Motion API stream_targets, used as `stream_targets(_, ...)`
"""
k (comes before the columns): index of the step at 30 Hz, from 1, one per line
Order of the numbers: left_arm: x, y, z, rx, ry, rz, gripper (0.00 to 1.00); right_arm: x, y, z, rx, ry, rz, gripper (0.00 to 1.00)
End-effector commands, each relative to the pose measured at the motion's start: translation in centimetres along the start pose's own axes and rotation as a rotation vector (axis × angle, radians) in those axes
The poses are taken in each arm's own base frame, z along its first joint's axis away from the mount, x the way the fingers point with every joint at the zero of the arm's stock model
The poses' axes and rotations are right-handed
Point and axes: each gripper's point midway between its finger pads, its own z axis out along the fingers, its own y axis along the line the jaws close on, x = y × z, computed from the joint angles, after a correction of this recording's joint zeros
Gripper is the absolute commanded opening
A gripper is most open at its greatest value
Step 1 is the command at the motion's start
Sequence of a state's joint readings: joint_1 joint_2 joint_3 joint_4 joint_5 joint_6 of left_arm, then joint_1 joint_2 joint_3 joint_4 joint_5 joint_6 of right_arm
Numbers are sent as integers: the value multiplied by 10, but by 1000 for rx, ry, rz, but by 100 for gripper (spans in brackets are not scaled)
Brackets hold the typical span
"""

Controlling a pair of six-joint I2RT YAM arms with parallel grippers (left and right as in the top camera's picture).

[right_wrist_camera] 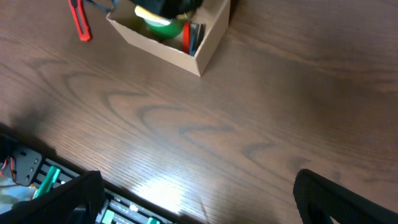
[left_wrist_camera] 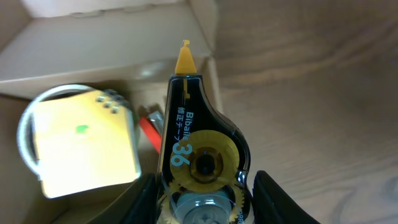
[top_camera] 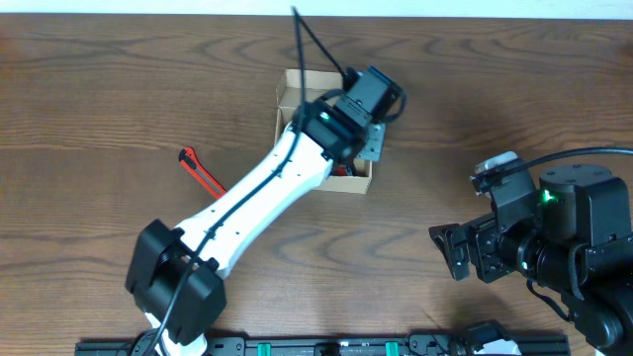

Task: Pack container
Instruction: 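Carry the correction tape into the box and release it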

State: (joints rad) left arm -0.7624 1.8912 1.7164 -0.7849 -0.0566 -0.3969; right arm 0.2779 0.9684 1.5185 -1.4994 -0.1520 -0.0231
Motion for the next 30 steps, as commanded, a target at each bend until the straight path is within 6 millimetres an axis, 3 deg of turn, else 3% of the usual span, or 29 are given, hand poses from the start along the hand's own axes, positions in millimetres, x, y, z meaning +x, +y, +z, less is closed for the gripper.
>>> stream_targets(1, 8, -3, 13, 13, 42, 72, 6, 0, -2, 0, 9, 1, -12, 99)
stream_targets(7, 21, -2, 36, 5, 102, 97, 6, 0, -2, 0, 9, 1, -12, 99)
stream_targets(16, 11, 9, 45, -59, 57, 88, 7, 0, -2, 0, 9, 1, -12, 99)
stream_targets(20, 8, 11, 48, -63, 51, 77, 20, 0, -2, 0, 9, 1, -12, 99)
stream_targets(22, 5, 12, 49, -60, 40, 72, 33, 0, -2, 0, 9, 1, -12, 99)
stream_targets(23, 3, 13, 49, -60, 32, 69, 47, 0, -2, 0, 9, 1, -12, 99)
stream_targets(26, 0, 13, 49, -58, 23, 64, 55, 0, -2, 0, 9, 1, -12, 99)
stream_targets(30, -12, 18, 40, -90, -27, 61, 57, 0, -2, 0, 9, 1, -12, 99)
